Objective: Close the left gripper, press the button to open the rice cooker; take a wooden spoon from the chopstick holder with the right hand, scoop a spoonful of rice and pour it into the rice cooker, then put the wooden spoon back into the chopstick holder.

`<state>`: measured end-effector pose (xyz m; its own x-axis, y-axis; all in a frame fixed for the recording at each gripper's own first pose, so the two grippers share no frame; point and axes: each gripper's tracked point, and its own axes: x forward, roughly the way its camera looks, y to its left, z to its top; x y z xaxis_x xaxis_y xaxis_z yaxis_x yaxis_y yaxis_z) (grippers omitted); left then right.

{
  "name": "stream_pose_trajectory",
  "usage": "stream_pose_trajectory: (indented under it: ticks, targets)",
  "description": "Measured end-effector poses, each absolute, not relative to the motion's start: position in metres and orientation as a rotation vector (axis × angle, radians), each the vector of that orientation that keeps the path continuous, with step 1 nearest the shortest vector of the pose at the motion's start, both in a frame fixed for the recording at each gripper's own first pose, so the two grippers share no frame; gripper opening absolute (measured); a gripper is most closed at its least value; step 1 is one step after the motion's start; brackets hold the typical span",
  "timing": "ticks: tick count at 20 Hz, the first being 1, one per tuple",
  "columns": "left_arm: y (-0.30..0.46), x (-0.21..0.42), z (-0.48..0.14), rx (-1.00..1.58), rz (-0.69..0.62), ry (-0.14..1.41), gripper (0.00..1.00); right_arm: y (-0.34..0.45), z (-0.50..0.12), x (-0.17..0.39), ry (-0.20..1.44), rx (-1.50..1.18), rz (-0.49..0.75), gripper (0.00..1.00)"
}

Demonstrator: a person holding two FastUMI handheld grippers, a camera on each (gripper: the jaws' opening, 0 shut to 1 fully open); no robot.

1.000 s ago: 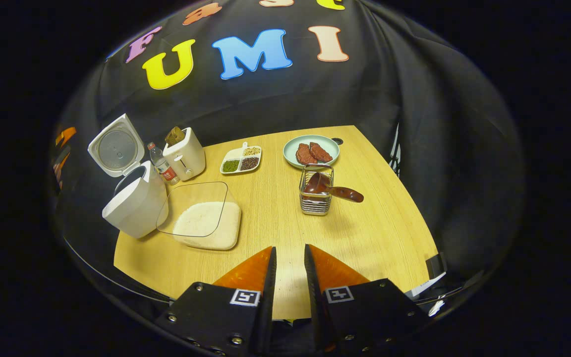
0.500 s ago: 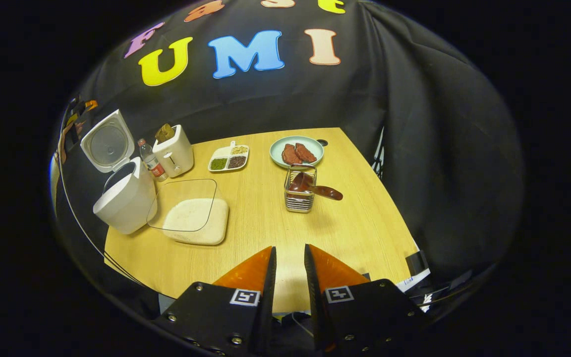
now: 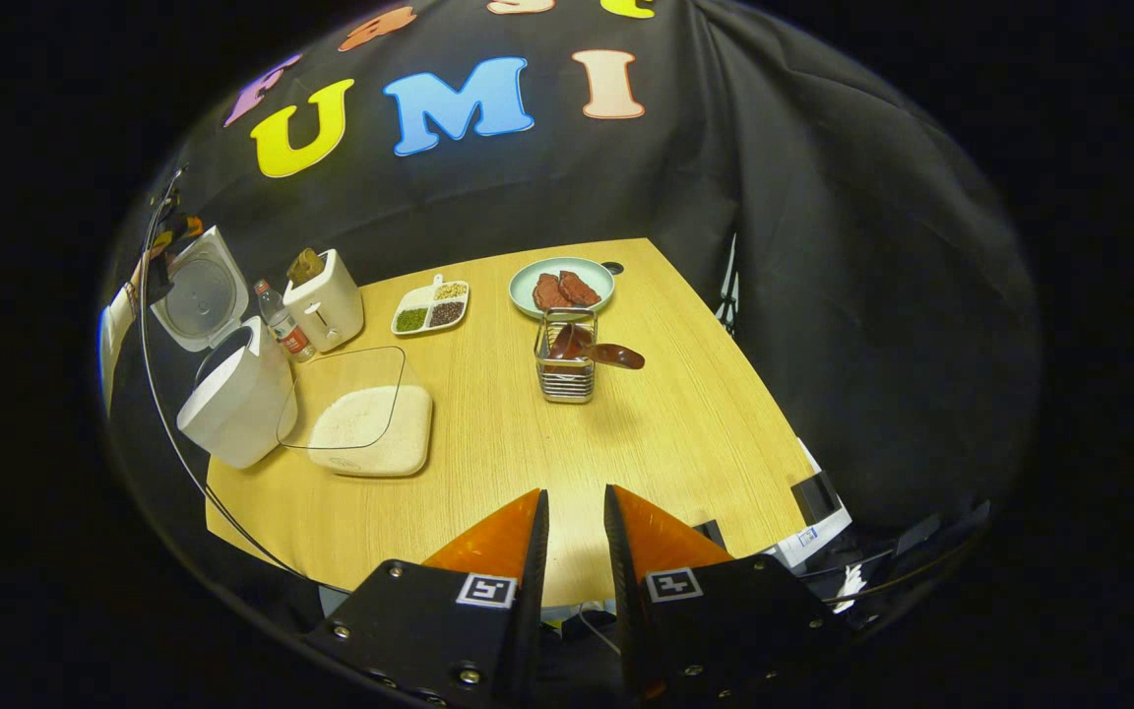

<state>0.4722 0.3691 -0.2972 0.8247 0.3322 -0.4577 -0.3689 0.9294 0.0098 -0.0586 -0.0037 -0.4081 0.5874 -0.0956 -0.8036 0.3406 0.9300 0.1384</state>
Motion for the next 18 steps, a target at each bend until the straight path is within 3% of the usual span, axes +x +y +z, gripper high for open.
stream_pose_trajectory:
  ticks: [1, 5, 6, 11, 13, 15, 16, 17, 18]
  targets:
    - [0.367, 0.469, -0.294, -0.102, 0.365, 0.457, 0.96, -0.006, -0.408, -0.06, 0.909, 0.308, -0.264, 0.34]
    - [0.349, 0.447, -0.291, -0.084, 0.309, 0.468, 0.95, -0.015, -0.412, -0.067, 0.905, 0.359, -0.275, 0.34]
    - [0.34, 0.438, -0.29, -0.1, 0.302, 0.469, 0.91, -0.018, -0.411, -0.067, 0.899, 0.367, -0.279, 0.34]
    - [0.306, 0.377, -0.301, -0.089, 0.286, 0.487, 0.92, -0.03, -0.414, -0.079, 0.894, 0.404, -0.291, 0.33]
    - [0.29, 0.349, -0.333, -0.115, 0.27, 0.569, 0.94, -0.033, -0.416, -0.084, 0.9, 0.415, -0.29, 0.34]
    - [0.273, 0.306, -0.389, -0.155, 0.269, 0.748, 0.91, -0.035, -0.418, -0.088, 0.906, 0.421, -0.287, 0.33]
    - [0.278, 0.293, -0.406, -0.134, 0.285, 0.758, 0.91, -0.035, -0.418, -0.09, 0.908, 0.421, -0.284, 0.33]
    - [0.284, 0.285, -0.418, -0.09, 0.298, 0.763, 0.98, -0.035, -0.42, -0.091, 0.912, 0.414, -0.28, 0.33]
    - [0.281, 0.278, -0.424, -0.055, 0.301, 0.753, 0.95, -0.036, -0.422, -0.094, 0.921, 0.404, -0.276, 0.33]
